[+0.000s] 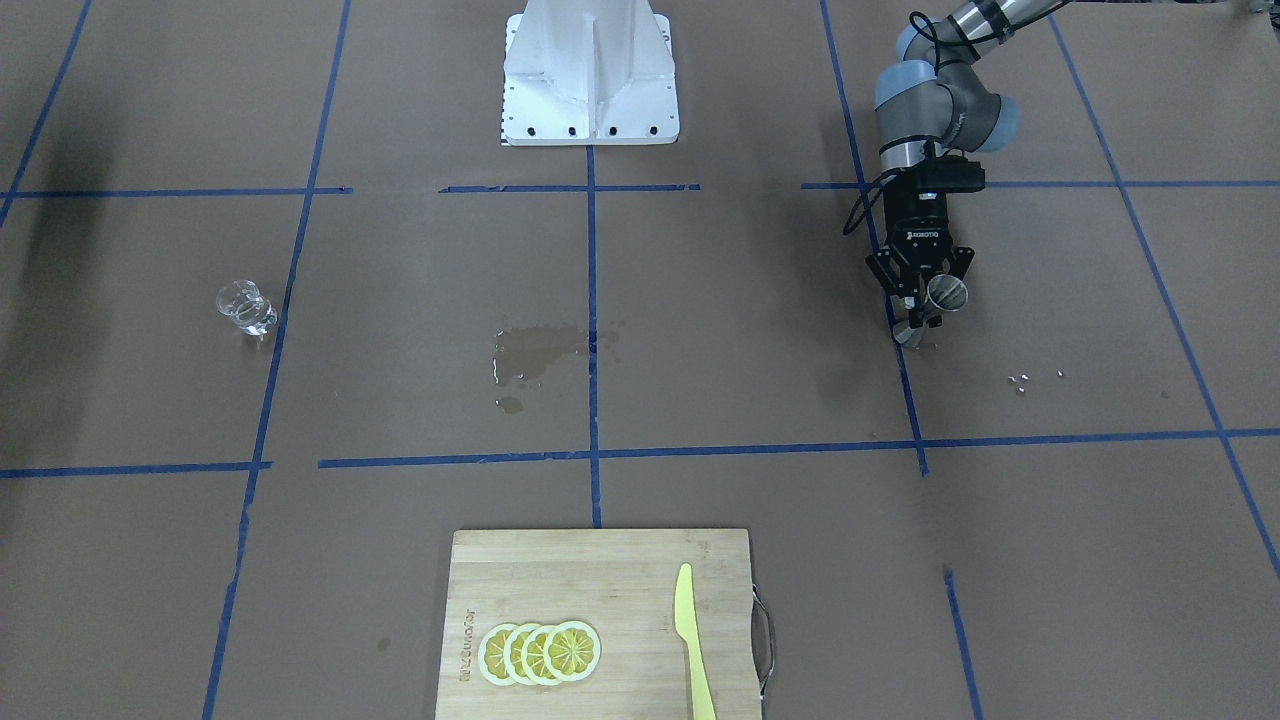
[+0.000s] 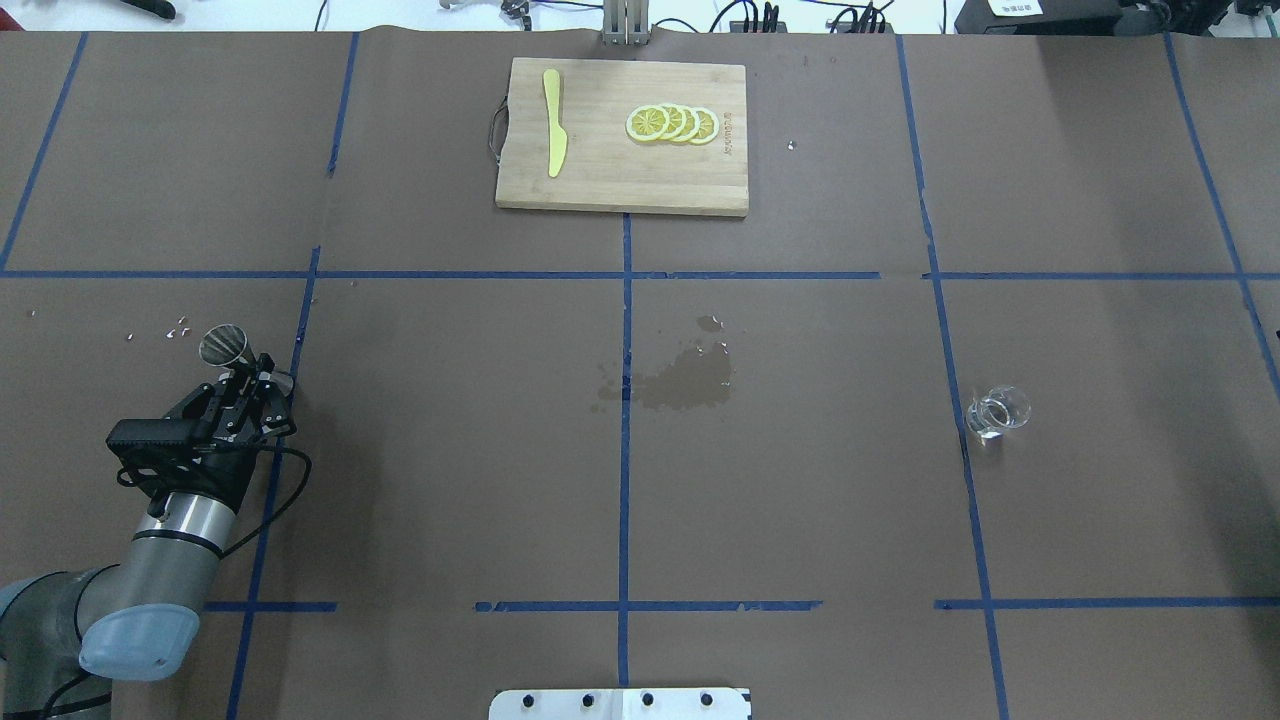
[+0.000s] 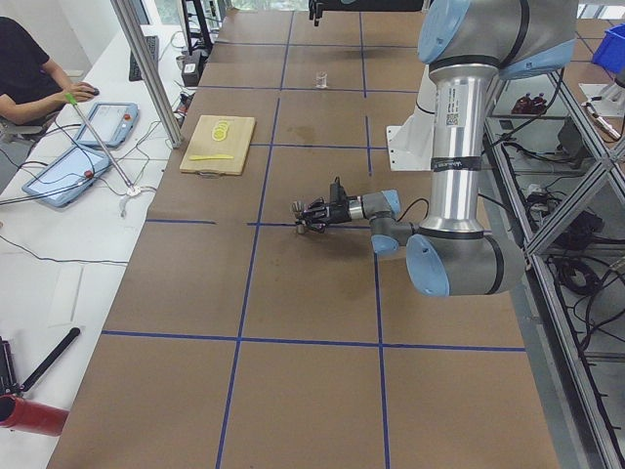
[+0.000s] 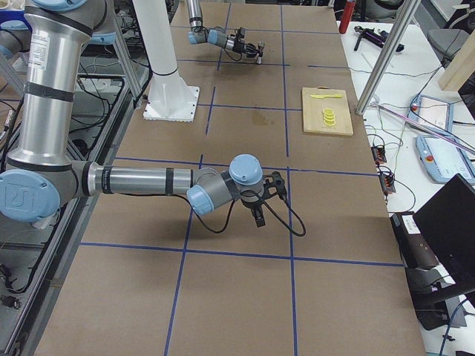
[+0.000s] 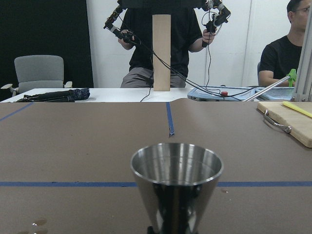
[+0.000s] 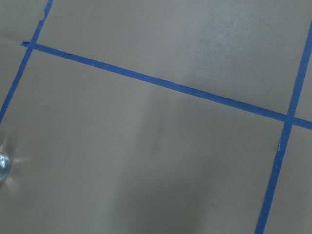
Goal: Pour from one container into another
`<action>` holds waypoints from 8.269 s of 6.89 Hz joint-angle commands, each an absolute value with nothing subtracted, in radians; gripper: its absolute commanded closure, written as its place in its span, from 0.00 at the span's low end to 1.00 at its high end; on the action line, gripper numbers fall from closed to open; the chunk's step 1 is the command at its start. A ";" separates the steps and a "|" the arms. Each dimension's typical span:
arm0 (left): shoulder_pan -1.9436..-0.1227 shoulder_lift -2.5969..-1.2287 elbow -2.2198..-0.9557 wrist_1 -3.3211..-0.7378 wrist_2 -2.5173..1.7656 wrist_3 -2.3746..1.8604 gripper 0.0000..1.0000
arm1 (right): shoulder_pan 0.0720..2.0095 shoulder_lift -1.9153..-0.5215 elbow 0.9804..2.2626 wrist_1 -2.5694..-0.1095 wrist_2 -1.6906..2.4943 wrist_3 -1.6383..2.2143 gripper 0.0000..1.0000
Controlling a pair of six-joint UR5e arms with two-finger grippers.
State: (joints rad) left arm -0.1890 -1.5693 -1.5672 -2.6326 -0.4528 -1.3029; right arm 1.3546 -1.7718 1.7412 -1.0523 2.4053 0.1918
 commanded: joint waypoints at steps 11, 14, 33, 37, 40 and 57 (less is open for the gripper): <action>-0.216 -1.878 -1.580 -2.795 -0.603 -0.897 1.00 | 0.869 -1.776 1.920 -0.565 1.932 0.930 0.03; -0.215 -1.970 -1.549 -2.790 -0.603 -0.897 1.00 | 0.581 -1.799 1.992 -0.565 1.569 1.064 0.02; -0.232 -2.077 -1.463 -2.766 -0.719 -0.750 1.00 | 0.086 -1.697 1.628 -0.626 0.449 1.439 0.03; -0.232 -2.077 -1.465 -2.766 -0.719 -0.749 1.00 | 0.103 -1.648 1.580 -0.626 0.460 1.439 0.13; -0.232 -2.079 -1.466 -2.767 -0.719 -0.750 1.00 | 0.109 -1.652 1.575 -0.621 0.460 1.405 0.73; -0.222 -2.151 -1.390 -2.962 -0.919 -0.448 1.00 | 0.219 -1.155 1.971 -1.089 0.773 0.678 1.00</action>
State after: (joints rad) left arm -0.2224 -2.1464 -1.3922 -2.9614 -0.9128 -0.4489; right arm 0.2175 -1.1897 1.9609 -1.0106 0.7677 0.7065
